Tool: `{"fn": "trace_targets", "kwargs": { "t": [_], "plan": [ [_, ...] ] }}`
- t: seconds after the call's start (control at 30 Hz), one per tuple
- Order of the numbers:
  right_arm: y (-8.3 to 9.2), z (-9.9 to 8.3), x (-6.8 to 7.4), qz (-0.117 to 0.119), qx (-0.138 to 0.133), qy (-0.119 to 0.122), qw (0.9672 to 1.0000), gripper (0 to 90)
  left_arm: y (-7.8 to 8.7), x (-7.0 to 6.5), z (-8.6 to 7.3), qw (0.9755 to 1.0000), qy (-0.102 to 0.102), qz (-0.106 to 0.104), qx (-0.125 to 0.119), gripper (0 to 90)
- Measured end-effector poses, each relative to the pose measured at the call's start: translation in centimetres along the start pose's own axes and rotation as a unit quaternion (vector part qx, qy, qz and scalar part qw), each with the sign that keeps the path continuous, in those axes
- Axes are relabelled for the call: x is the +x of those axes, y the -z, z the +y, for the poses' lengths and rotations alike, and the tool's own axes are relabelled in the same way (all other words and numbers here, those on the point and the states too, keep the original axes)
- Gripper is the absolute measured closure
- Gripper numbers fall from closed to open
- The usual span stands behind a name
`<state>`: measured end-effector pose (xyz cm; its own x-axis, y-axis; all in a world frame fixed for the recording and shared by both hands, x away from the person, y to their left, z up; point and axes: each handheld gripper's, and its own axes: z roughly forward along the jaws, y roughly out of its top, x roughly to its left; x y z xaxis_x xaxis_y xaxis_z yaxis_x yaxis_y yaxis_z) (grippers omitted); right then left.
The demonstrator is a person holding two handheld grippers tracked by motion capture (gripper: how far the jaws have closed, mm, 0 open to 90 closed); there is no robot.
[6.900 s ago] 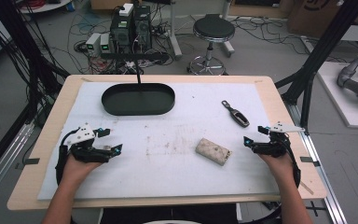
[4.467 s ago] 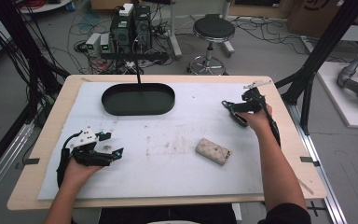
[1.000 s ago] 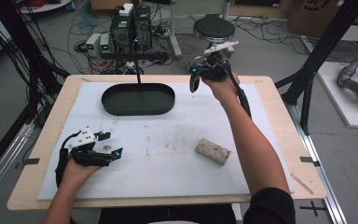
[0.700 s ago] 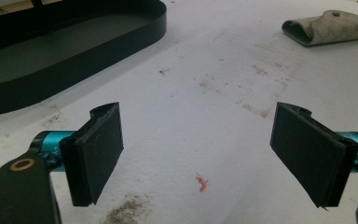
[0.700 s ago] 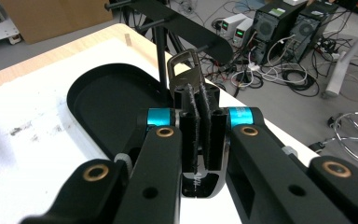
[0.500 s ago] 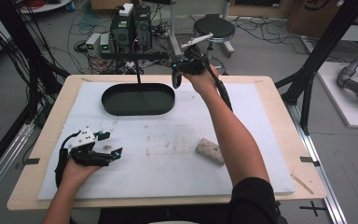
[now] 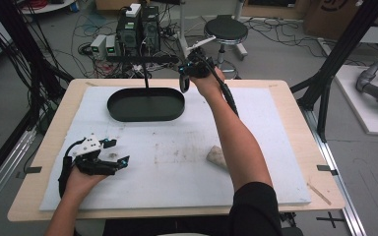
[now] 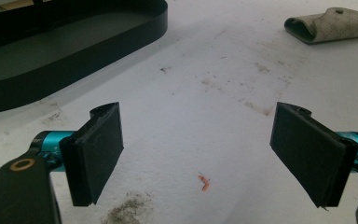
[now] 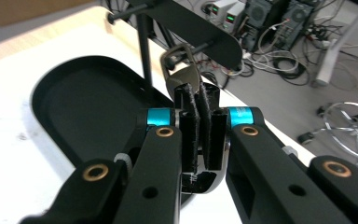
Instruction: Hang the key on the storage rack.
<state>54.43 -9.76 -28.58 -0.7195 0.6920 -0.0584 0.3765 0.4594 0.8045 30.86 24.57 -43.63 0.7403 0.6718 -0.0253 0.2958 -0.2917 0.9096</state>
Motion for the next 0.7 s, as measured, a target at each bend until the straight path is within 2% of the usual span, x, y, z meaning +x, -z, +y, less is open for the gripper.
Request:
{"fn": "trace_targets", "kwargs": {
  "t": [0.13,0.3,0.47,0.6,0.7],
  "plan": [
    [-0.4,-0.1,-0.1,-0.013,0.005,0.005,0.9999,87.9,0.0,0.0,0.0,1.0000,0.001,0.000,0.000,17.0],
    [-0.7,0.0,-0.2,-0.026,0.006,-0.002,0.9996,86.8,-0.1,0.0,-0.1,1.0000,0.001,0.000,0.001,16.9],
    [-1.1,-0.1,-0.2,-0.030,0.009,0.001,0.9995,85.0,-0.1,0.0,-0.1,1.0000,0.000,-0.001,0.001,17.0],
    [-0.9,0.0,0.0,-0.042,-0.006,-0.003,0.9991,70.4,-0.1,0.0,-0.1,1.0000,0.000,-0.002,0.001,17.0],
    [-0.4,0.0,-0.1,-0.048,-0.012,0.000,0.9988,66.1,0.0,0.1,-0.1,1.0000,0.000,-0.001,0.003,17.0]
  ]
}}
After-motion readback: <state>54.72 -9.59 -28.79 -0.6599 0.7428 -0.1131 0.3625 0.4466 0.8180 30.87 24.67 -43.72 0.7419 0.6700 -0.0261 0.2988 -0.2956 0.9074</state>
